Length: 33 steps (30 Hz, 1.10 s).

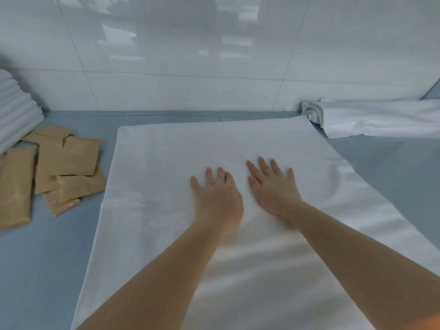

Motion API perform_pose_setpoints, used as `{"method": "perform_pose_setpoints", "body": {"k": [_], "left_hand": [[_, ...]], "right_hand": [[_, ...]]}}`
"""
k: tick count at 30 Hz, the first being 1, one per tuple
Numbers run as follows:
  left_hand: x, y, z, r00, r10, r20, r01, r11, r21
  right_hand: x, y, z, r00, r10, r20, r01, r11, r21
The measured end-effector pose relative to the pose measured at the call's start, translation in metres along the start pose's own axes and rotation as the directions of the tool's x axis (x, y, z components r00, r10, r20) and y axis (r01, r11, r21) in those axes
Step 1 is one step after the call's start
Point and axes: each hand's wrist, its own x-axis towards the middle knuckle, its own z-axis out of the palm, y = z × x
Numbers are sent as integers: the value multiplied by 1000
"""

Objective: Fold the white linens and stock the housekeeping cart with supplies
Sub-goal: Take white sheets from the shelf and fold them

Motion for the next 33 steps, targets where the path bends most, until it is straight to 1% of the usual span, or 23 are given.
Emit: {"method": "perform_pose_setpoints", "body": {"k": [1,2,3,4,7,8,10,11,13,14,15,16,18,19,20,23,26,29,31,32,33], "left_hand": [[-6,10,4,1000,28,-8,-28,999,-24],[-9,12,8,999,34,-13,-34,999,-27],[-9,10,9,1000,20,-8,-21,1000,-17],[-9,5,10,1000,-2,-3,2,1000,-4],[-7,-4,12,996,-85,18,84,996,29],[-8,-5,13,994,-108,24,107,993,43],[-12,-1,15,988,-154,27,152,986,63],[-16,1,16,984,-176,32,174,983,66],[-22,7,17,975,-216,48,213,975,65],[-24,10,17,972,-229,58,225,972,68],[-25,12,16,970,-235,68,230,971,71],[-25,13,14,969,-237,74,232,970,73],[-25,13,9,966,-245,80,238,968,84],[-25,13,6,966,-244,88,236,967,91],[-27,13,5,966,-239,97,229,969,96],[-40,1,0,966,-242,93,232,967,107],[-64,-35,-9,949,-308,70,301,948,100],[-88,-74,-19,915,-402,48,399,915,56],[-92,-85,-20,901,-433,23,431,901,46],[-92,-86,-19,901,-434,14,433,900,50],[-92,-86,-17,902,-432,9,431,901,54]], "right_hand": [[-4,-12,3,995,-97,-6,97,995,10],[-5,-13,4,989,-149,-3,149,989,18],[-3,-2,0,988,-155,2,155,987,27],[1,18,-4,993,-120,4,119,993,26],[10,103,-13,996,89,-11,-89,996,-5],[9,128,-15,991,133,-2,-133,991,-11],[2,160,-17,985,174,22,-174,985,3],[-1,166,-17,981,192,29,-192,981,15],[-5,157,-19,972,232,34,-233,972,28],[-9,142,-20,975,217,42,-219,975,33],[-16,123,-17,988,148,46,-150,988,40],[-27,100,-12,999,36,41,-38,998,47],[-52,58,-2,982,-187,21,185,981,62],[-60,48,-1,971,-237,12,235,969,69],[-65,46,-1,969,-247,10,246,967,70],[-66,61,-3,976,-218,19,217,975,56],[-66,68,-4,975,-219,38,217,975,46],[-65,68,-3,976,-212,54,210,977,41],[-61,62,-4,986,-144,81,140,989,47],[-60,53,-5,990,-103,97,98,993,59],[-62,38,-5,990,-93,106,85,994,75]]}}
